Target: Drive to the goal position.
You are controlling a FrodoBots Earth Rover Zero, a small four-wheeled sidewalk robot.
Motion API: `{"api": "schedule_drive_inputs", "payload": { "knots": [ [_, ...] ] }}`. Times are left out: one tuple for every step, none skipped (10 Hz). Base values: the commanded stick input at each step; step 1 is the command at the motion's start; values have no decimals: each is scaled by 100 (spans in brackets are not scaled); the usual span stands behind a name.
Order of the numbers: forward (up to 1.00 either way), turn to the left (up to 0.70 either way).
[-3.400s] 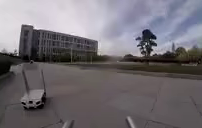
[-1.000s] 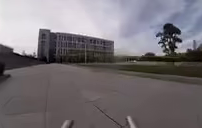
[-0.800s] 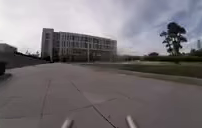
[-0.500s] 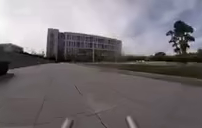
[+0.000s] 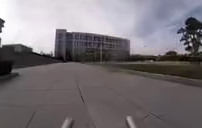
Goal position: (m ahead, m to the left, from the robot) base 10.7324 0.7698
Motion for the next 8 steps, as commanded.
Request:
{"api": "schedule_drive_inputs", "payload": {
  "knots": [
    [100,27],
    [100,27],
    [100,27],
    [100,27],
    [100,27],
    [100,27],
    [100,27],
    [100,27]
  ]
}}
